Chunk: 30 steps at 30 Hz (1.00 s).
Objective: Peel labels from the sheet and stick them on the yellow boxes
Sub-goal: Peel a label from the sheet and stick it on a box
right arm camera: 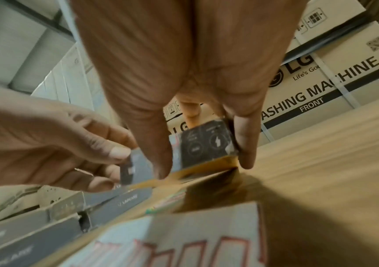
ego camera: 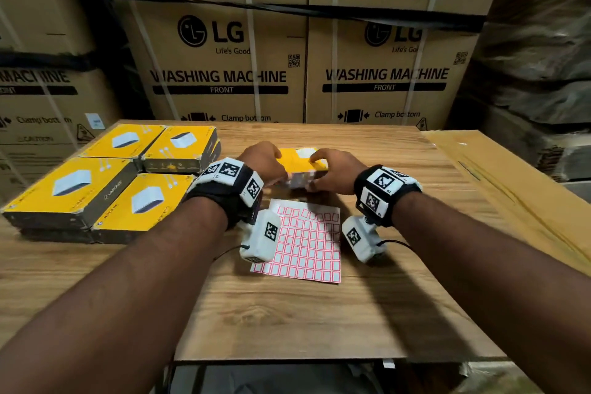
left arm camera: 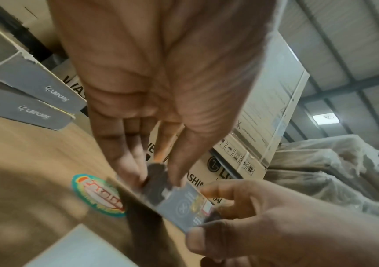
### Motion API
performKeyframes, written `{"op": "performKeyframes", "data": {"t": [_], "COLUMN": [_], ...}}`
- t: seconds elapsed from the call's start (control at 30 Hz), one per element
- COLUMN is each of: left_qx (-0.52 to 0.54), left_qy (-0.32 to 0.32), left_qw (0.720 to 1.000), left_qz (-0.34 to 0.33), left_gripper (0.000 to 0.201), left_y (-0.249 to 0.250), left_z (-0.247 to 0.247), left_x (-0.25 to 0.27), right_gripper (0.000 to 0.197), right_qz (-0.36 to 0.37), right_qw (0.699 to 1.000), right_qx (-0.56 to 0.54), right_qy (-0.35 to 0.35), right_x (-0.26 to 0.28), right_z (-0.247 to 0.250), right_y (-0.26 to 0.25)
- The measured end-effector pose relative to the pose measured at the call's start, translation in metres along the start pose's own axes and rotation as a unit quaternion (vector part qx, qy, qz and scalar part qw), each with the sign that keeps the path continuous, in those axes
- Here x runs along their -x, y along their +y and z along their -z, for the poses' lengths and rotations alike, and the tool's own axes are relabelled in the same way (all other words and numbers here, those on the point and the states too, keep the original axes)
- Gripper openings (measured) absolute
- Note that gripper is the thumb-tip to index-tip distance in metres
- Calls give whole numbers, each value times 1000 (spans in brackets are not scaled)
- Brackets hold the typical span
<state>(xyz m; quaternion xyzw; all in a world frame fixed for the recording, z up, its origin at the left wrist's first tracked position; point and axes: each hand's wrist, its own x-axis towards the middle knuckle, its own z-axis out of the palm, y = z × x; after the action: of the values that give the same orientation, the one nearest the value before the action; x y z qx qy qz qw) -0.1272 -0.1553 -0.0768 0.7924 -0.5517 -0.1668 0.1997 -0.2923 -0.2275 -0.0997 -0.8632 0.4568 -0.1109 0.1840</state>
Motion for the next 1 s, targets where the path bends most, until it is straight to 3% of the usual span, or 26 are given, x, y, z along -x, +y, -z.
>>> {"op": "performKeyframes", "data": {"t": [0.1,0.2,0.3,0.5,0.63,0.73,0.8,0.87,0.93,1.0], "left_qx": [47,36,50,279,232,212,334,397,425,462], "left_qy": [55,58,54,21,44,23,-70,-160,-178,-150], "left_qw": [997,997,995,960,972,976,935,897,880,866], "left_qz": [-25,-49,-70,-32,-3,42,94,112,110,116], "left_gripper": [41,28,26,30,52,44,34,39,34,26], "left_y": [7,17,17,10,-1,-11,-14,-17,-19,-19], "left_z": [12,19,18,24,37,42,43,44,45,47], "left_x": [8,21,32,49,60,69,80,90,98,104], "right_gripper": [88,101,80,50,43,39,40,41,44,55], "right_qz": [1,24,39,65,109,140,155,157,144,118], "right_qw": [996,993,991,964,943,926,924,926,932,952], "right_qx": [-86,-117,-96,-230,-298,-343,-345,-342,-332,-282], "right_qy": [-10,20,85,118,98,74,52,34,28,31], "right_x": [2,5,15,45,67,79,87,93,94,93], "right_z": [5,6,10,27,38,48,53,56,57,57], "right_y": [-3,-6,-7,-1,-8,-15,-19,-23,-25,-23]}}
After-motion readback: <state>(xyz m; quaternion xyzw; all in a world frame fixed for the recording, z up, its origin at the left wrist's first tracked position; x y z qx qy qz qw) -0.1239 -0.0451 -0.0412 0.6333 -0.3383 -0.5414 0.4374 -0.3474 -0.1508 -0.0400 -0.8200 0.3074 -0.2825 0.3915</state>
